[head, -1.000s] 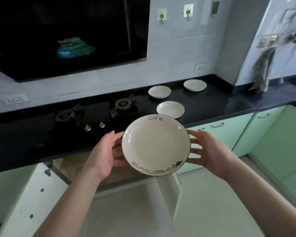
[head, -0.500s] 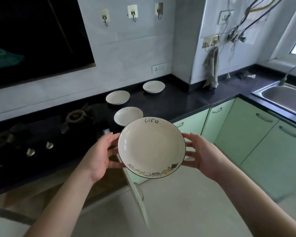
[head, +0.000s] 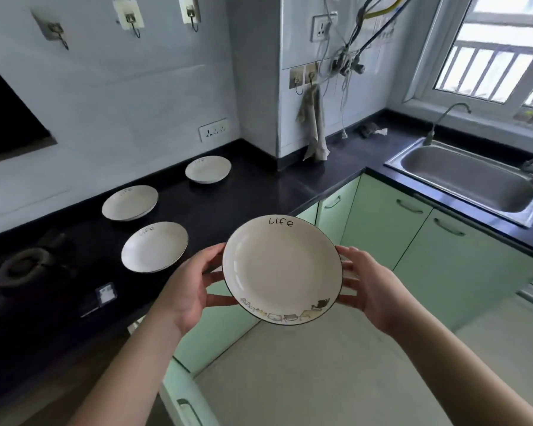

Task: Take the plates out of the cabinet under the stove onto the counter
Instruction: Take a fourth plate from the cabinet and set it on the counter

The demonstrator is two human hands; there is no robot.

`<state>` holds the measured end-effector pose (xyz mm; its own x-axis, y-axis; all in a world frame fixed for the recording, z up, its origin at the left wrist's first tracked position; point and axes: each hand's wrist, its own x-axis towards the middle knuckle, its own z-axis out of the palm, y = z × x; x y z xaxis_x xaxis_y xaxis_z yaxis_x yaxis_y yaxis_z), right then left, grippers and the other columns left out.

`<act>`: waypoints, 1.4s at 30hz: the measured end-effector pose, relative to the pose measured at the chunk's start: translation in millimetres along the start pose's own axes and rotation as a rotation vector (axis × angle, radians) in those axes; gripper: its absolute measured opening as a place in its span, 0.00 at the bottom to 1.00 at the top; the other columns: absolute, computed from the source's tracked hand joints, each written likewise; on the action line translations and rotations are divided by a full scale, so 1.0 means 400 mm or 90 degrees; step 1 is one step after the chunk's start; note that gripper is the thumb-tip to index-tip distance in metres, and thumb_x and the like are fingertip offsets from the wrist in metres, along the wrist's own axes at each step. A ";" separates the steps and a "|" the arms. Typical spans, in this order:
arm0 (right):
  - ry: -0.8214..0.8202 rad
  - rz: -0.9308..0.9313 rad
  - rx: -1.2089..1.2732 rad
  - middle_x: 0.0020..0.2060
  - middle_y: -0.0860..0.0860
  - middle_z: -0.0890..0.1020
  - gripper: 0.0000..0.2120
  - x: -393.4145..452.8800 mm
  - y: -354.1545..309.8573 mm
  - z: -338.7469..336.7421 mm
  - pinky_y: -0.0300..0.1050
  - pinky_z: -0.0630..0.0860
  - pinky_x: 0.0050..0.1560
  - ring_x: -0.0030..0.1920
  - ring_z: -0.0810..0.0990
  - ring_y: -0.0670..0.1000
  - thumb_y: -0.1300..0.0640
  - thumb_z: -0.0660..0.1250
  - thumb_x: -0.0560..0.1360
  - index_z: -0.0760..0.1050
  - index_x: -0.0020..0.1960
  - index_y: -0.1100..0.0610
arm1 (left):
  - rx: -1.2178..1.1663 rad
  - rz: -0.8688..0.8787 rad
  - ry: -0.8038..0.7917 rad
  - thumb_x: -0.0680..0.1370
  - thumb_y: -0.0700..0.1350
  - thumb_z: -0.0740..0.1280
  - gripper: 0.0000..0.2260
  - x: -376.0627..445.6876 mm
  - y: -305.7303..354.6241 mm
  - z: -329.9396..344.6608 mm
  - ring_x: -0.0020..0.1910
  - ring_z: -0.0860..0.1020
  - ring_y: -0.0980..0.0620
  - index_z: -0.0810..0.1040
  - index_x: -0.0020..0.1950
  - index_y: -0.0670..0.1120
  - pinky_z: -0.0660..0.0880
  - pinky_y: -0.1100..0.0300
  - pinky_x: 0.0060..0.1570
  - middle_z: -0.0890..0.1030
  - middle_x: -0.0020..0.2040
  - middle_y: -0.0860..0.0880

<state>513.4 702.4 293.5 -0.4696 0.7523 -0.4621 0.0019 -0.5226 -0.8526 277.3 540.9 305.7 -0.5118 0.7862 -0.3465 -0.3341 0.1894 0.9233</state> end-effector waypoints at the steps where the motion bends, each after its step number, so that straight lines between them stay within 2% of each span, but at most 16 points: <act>1: 0.003 -0.003 0.003 0.50 0.55 0.83 0.14 0.027 -0.009 -0.020 0.49 0.81 0.37 0.39 0.84 0.53 0.49 0.60 0.80 0.83 0.54 0.50 | 0.007 -0.004 0.000 0.78 0.52 0.62 0.15 0.030 -0.002 0.023 0.45 0.83 0.53 0.83 0.59 0.50 0.80 0.48 0.39 0.84 0.52 0.50; 4: -0.002 -0.002 -0.005 0.50 0.55 0.83 0.14 0.108 -0.052 -0.076 0.50 0.81 0.38 0.38 0.84 0.53 0.49 0.58 0.81 0.81 0.56 0.51 | 0.010 -0.025 0.020 0.78 0.52 0.63 0.14 0.113 -0.003 0.098 0.49 0.82 0.51 0.84 0.58 0.50 0.80 0.49 0.38 0.84 0.53 0.50; 9: -0.034 0.022 -0.025 0.52 0.55 0.82 0.15 0.229 -0.159 -0.155 0.56 0.83 0.44 0.44 0.83 0.56 0.48 0.59 0.80 0.81 0.58 0.52 | -0.024 -0.036 0.062 0.78 0.51 0.62 0.15 0.199 0.021 0.217 0.50 0.80 0.48 0.84 0.58 0.48 0.79 0.49 0.36 0.82 0.52 0.48; 12: -0.063 0.031 -0.027 0.53 0.55 0.82 0.14 0.301 -0.211 -0.177 0.60 0.82 0.48 0.44 0.83 0.56 0.48 0.60 0.80 0.82 0.56 0.51 | -0.040 -0.026 0.078 0.78 0.51 0.62 0.14 0.242 0.031 0.252 0.51 0.80 0.48 0.84 0.57 0.48 0.79 0.49 0.36 0.82 0.53 0.48; 16: -0.097 0.049 -0.050 0.56 0.57 0.81 0.14 0.393 -0.239 -0.159 0.60 0.82 0.50 0.47 0.82 0.58 0.47 0.60 0.79 0.82 0.56 0.51 | -0.065 -0.038 0.128 0.78 0.51 0.62 0.15 0.289 0.034 0.255 0.49 0.81 0.48 0.84 0.57 0.48 0.79 0.49 0.36 0.83 0.53 0.49; 18: -0.119 0.060 -0.062 0.56 0.56 0.81 0.14 0.442 -0.237 -0.129 0.59 0.82 0.48 0.46 0.83 0.57 0.47 0.61 0.79 0.83 0.55 0.49 | -0.076 -0.040 0.155 0.78 0.51 0.62 0.14 0.310 0.037 0.235 0.48 0.81 0.49 0.84 0.56 0.49 0.79 0.49 0.36 0.84 0.53 0.49; 22: -0.174 0.080 -0.100 0.54 0.54 0.83 0.11 0.537 -0.228 -0.032 0.51 0.81 0.41 0.45 0.85 0.55 0.47 0.65 0.76 0.84 0.51 0.47 | -0.097 -0.048 0.206 0.76 0.52 0.62 0.14 0.362 0.055 0.158 0.42 0.83 0.51 0.86 0.51 0.51 0.79 0.48 0.36 0.85 0.47 0.51; 26: -0.211 0.086 -0.157 0.54 0.55 0.82 0.13 0.641 -0.223 0.094 0.50 0.81 0.41 0.51 0.84 0.57 0.46 0.64 0.77 0.83 0.54 0.49 | -0.161 -0.043 0.248 0.81 0.53 0.53 0.22 0.433 0.063 0.056 0.46 0.81 0.48 0.87 0.46 0.54 0.80 0.47 0.35 0.85 0.47 0.51; 32: -0.209 0.097 -0.215 0.51 0.57 0.85 0.14 0.791 -0.224 0.248 0.51 0.80 0.40 0.48 0.84 0.58 0.48 0.63 0.77 0.82 0.57 0.51 | -0.221 -0.057 0.274 0.82 0.55 0.51 0.20 0.564 0.071 -0.082 0.56 0.79 0.45 0.81 0.57 0.52 0.80 0.46 0.36 0.80 0.59 0.45; 34: -0.190 0.118 -0.219 0.52 0.58 0.85 0.14 0.835 -0.206 0.277 0.51 0.80 0.40 0.47 0.83 0.58 0.48 0.63 0.78 0.82 0.57 0.52 | -0.218 -0.075 0.257 0.82 0.55 0.50 0.21 0.607 0.071 -0.116 0.58 0.78 0.44 0.82 0.58 0.52 0.81 0.45 0.39 0.80 0.60 0.45; 38: -0.150 0.151 -0.222 0.48 0.58 0.85 0.12 0.918 -0.174 0.324 0.50 0.81 0.37 0.43 0.85 0.58 0.49 0.65 0.77 0.82 0.55 0.54 | -0.199 -0.119 0.255 0.82 0.55 0.51 0.21 0.702 0.061 -0.161 0.58 0.79 0.46 0.84 0.52 0.56 0.81 0.46 0.39 0.81 0.58 0.49; 42: -0.132 0.158 -0.228 0.47 0.57 0.85 0.11 1.032 -0.148 0.344 0.51 0.82 0.37 0.43 0.86 0.58 0.50 0.67 0.76 0.81 0.55 0.53 | -0.226 -0.179 0.249 0.83 0.56 0.49 0.19 0.810 0.021 -0.189 0.60 0.77 0.48 0.79 0.56 0.56 0.81 0.47 0.39 0.78 0.60 0.55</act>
<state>197.8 988.7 186.9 -0.5832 0.5072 -0.6344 0.4226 -0.4775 -0.7703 48.8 752.8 188.7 -0.5960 0.4466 -0.6673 -0.7088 0.0978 0.6986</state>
